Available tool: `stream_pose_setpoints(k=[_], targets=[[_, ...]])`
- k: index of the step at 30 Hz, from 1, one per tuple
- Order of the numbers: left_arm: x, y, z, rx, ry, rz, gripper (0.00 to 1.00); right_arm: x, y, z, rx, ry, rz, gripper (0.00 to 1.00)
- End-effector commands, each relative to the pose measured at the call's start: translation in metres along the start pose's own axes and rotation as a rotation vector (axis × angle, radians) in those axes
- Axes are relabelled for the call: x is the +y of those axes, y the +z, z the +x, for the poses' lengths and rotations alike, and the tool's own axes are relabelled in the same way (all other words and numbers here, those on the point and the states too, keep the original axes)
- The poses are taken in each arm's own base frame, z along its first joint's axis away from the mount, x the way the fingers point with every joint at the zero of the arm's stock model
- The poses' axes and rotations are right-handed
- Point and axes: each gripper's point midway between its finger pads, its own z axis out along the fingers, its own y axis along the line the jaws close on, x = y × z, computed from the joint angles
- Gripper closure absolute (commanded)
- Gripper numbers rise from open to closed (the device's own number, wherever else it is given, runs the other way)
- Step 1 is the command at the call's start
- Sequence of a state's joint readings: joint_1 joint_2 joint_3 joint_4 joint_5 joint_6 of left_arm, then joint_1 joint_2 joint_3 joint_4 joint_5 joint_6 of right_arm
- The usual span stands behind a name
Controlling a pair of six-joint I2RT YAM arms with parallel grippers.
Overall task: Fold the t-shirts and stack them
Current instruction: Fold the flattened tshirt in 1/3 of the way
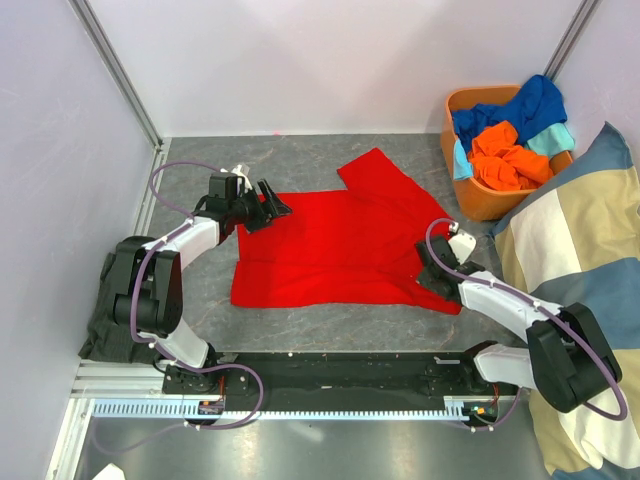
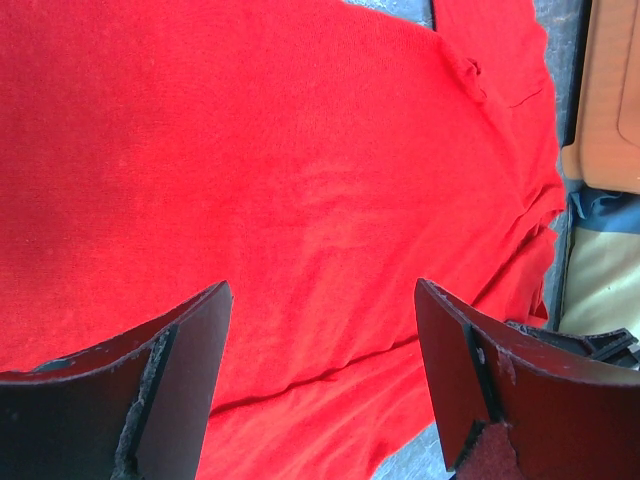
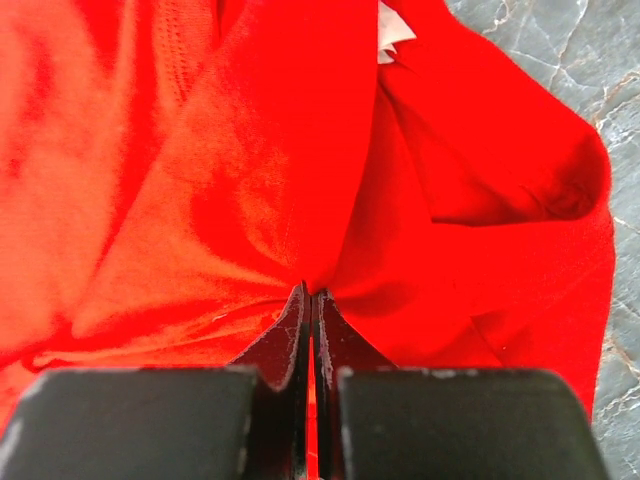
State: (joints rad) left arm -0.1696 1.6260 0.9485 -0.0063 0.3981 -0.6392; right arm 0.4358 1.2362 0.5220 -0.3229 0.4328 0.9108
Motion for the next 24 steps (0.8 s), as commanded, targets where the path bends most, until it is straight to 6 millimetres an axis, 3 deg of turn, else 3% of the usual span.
stream_pose_setpoints(k=[1,5,9,24], targets=[[-0.009,-0.007,-0.006,-0.021,-0.007,0.029,0.18,0.016,-0.011,-0.014,-0.034,0.003,-0.073,1.00],[-0.010,-0.008,-0.007,-0.024,-0.007,0.033,0.18,0.039,-0.020,-0.031,-0.058,-0.014,-0.150,1.00],[-0.010,-0.008,-0.006,-0.022,-0.009,0.033,0.18,0.061,-0.020,-0.034,-0.043,-0.052,-0.221,1.00],[-0.011,-0.011,-0.009,-0.034,-0.006,0.036,0.18,0.109,0.016,-0.040,-0.025,-0.163,-0.276,1.00]])
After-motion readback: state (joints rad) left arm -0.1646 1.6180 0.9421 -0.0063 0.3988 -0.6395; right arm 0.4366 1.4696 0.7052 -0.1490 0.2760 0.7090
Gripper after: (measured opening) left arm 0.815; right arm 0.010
